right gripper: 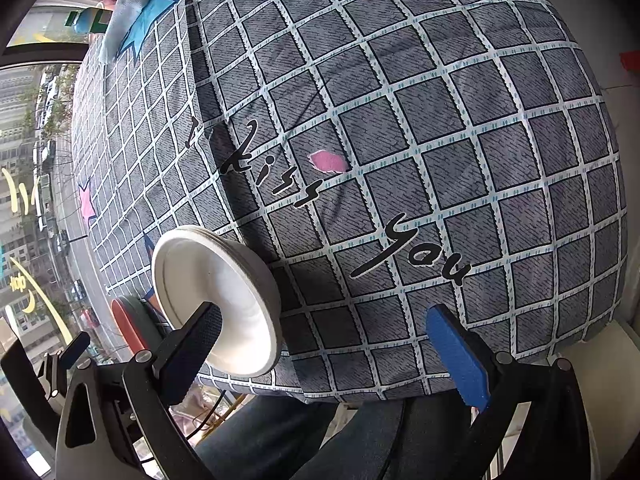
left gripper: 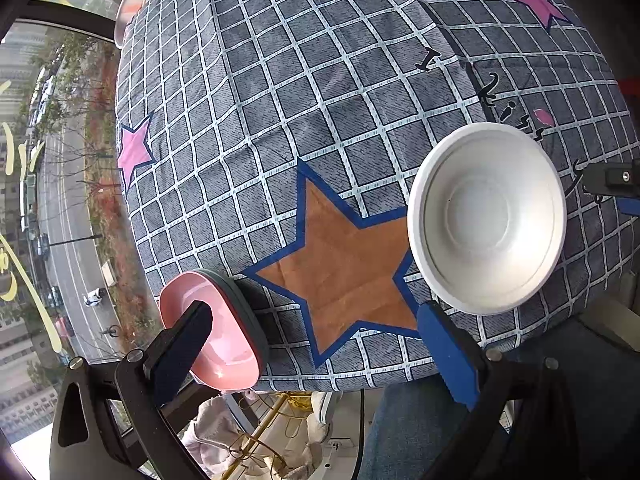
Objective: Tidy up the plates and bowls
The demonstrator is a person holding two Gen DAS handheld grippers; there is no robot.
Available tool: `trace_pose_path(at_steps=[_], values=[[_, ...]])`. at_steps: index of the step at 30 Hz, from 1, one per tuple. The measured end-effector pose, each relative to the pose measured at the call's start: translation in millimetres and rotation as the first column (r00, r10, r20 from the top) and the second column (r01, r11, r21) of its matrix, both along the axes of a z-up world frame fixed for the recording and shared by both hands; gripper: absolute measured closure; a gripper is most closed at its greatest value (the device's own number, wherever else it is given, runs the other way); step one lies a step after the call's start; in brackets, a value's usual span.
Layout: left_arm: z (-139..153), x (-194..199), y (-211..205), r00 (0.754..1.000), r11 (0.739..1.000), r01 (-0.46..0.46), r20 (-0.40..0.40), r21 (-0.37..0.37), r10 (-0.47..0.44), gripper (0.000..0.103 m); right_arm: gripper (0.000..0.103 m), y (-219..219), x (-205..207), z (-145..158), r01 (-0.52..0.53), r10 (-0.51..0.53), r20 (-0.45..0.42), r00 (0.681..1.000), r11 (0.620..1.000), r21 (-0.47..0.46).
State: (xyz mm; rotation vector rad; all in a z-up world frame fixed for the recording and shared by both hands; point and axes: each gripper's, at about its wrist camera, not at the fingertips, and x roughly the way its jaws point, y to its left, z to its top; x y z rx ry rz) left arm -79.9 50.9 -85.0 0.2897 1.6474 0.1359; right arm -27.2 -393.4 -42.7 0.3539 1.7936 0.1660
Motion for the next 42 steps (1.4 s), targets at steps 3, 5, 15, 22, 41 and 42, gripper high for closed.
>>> trace_pose_path(at_steps=[3,5,15,22,41,42], values=[[-0.1,-0.1,-0.4,1.0,1.0,0.002,-0.001,0.001,-0.002,0.001,0.0,-2.0,-1.6,-1.0,0.012,-0.012,-0.003,1.0,1.0,-0.002],[-0.1,0.1,-0.5,1.0,1.0,0.001,-0.001,0.001,-0.001,0.001,0.0,-3.7,-2.4,-1.8,0.02,-0.02,-0.006,1.0,1.0,-0.002],[-0.6,-0.7,-0.7,1.0,1.0,-0.002,-0.004,-0.005,0.002,0.001,0.0,-3.5,-3.9,-2.6,0.023,-0.023,-0.009,1.0,1.0,-0.009],[-1.2,-0.6,-1.1,1.0,1.0,-0.001,-0.007,-0.007,0.001,0.001,0.0,-5.3,-6.3,-3.9,0.032,-0.032,-0.015,0.999,0.999,-0.013],[-0.8,-1.7,-1.8,1.0,1.0,0.008,-0.006,-0.006,-0.008,0.001,0.0,-5.0,-8.5,-5.4,0.027,-0.028,-0.018,0.999,0.999,-0.026],[-1.2,-1.6,-1.6,1.0,1.0,0.009,-0.007,-0.007,-0.009,0.001,0.0,-4.6,-8.8,-5.7,0.026,-0.026,-0.018,0.999,0.999,-0.026]])
